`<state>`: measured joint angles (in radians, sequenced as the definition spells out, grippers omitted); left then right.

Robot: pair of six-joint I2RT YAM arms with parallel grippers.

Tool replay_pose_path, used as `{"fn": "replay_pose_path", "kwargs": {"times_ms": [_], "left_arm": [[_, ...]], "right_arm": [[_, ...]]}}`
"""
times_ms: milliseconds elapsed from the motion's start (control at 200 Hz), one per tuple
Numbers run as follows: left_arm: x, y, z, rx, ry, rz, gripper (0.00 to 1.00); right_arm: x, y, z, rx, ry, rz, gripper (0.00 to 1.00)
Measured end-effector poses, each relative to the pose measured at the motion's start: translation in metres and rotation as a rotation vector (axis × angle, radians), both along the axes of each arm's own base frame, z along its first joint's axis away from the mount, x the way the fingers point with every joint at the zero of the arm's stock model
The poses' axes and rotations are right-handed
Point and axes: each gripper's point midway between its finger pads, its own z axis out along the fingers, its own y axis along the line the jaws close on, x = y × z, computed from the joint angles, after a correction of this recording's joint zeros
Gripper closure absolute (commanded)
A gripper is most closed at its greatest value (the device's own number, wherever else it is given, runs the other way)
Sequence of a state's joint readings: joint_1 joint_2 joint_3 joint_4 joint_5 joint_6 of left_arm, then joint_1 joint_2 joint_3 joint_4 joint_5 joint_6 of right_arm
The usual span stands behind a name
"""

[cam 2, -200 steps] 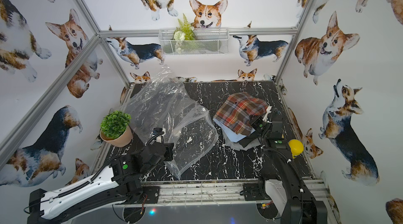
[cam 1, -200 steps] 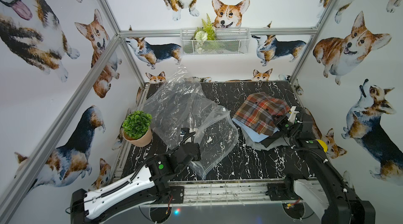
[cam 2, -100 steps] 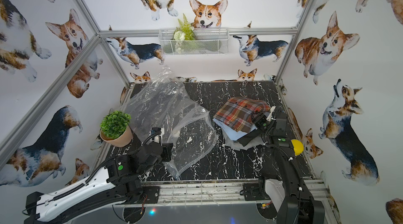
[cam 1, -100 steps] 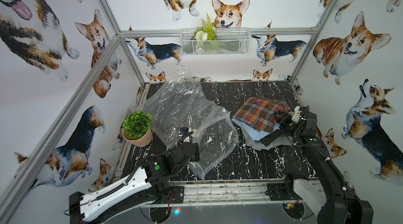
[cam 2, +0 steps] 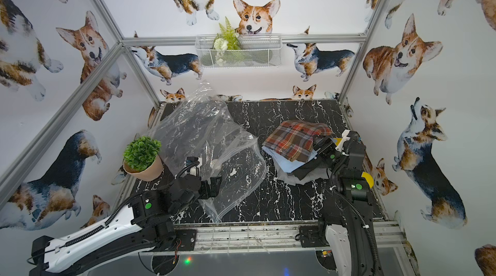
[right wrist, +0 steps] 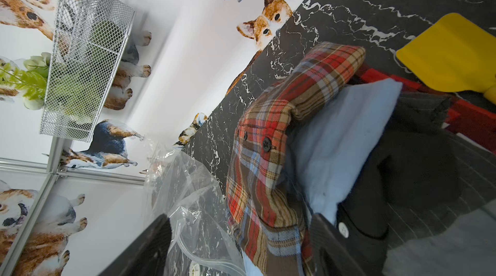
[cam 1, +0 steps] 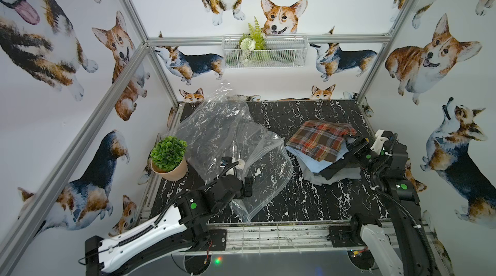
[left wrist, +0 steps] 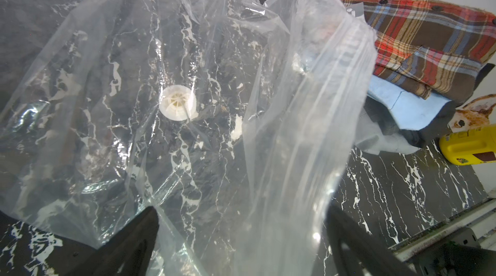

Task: Take the shirt out of the vacuum bag
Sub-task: Place the shirt at the center of the board, then reset both arms

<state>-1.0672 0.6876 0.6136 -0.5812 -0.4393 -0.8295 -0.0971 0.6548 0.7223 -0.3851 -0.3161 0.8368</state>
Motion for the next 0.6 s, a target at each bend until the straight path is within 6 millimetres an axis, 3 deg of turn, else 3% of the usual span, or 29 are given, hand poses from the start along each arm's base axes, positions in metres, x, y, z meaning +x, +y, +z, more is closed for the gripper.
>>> {"fn": "replay_pose_path", "kwargs": {"times_ms": [255,450,601], "left_arm": [[0.008,-0.003,0.03,-0.006,-0.086,-0.014,0.0],[0.015,-0.005,0.073,-0.024,-0.207,-0.038,0.0],[0.019,0.014,0.114,-0.046,-0.366,-0.003,0.0]], "right_arm": [[-0.012,-0.003,0.009,-0.061,0.026,-0.006,0.0],[-0.02,-0.008,0.013,-0.169,0.045,-0.021,0.0],[-0.029,-0.014,0.031,-0.297,0.017,-0.044,0.0]]}}
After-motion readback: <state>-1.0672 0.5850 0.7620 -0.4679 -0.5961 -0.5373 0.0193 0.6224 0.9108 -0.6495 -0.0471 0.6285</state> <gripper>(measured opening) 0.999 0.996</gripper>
